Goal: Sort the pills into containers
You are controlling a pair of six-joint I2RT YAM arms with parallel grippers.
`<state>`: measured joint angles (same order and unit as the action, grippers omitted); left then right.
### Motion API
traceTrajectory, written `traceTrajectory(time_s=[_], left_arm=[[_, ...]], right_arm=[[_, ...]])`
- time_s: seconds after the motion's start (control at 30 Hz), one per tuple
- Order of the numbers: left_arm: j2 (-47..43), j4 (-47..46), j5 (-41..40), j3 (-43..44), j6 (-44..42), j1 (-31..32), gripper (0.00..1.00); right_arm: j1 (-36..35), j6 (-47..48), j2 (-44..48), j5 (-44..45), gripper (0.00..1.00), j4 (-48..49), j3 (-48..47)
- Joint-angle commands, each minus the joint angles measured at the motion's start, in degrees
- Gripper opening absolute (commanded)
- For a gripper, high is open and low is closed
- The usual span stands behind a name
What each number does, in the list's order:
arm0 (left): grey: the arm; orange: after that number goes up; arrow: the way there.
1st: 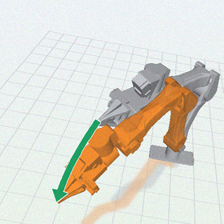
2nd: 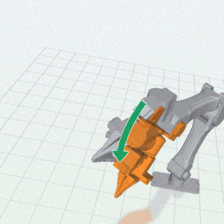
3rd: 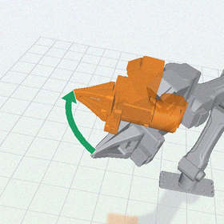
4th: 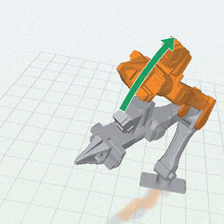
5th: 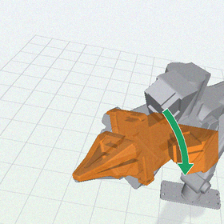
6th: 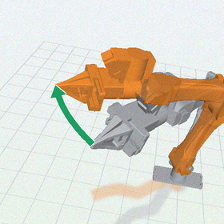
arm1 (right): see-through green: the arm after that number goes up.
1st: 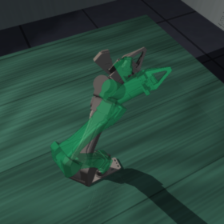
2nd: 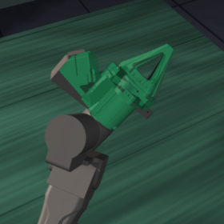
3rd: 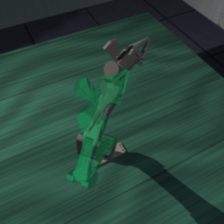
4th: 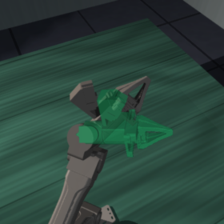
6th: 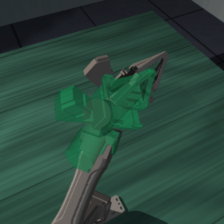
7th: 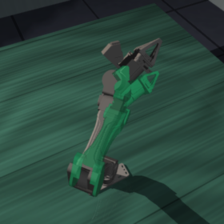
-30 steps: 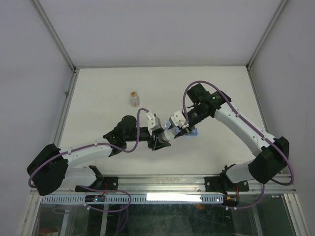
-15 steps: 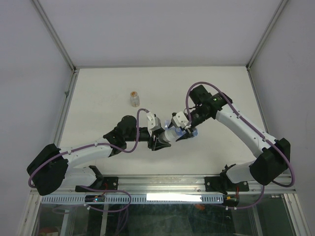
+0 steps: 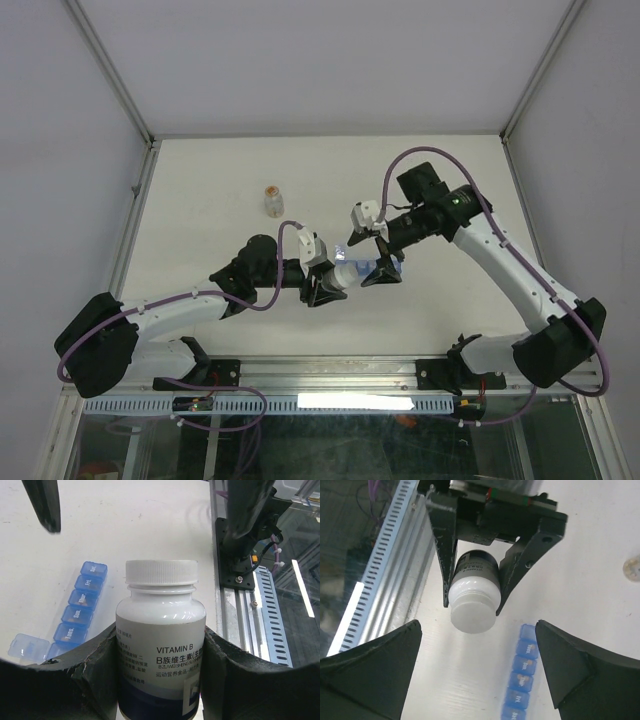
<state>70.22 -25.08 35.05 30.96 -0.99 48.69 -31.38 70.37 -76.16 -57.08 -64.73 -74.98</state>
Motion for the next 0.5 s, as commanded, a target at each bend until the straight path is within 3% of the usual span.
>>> traceTrajectory(time_s=[0.0,0.07,0.2,0.47], left_arm=[[-2.28,-1.97,0.10,0.53,-0.74,-0.21,0.00],[-2.35,-2.13,0.06,0.58,-0.69,-0.26,0.00],[-1.67,-2.38,-0.76,1.34,-0.38,-0.24,0.00],[-2.22,-2.61,-2.15,1.00,0.11,-0.25,0.00]], right_arm=[[0.25,-29.54,3.76,2.59,0.99,6.95,-4.38],[0.26,-41.99,2.98,7.82,0.98,8.01,-5.55],[-0.73,-46.63,1.31,6.95,0.94,6.05,-4.91],[-5.45,-49.31,-0.45,14.13,0.86,8.67,-2.54]])
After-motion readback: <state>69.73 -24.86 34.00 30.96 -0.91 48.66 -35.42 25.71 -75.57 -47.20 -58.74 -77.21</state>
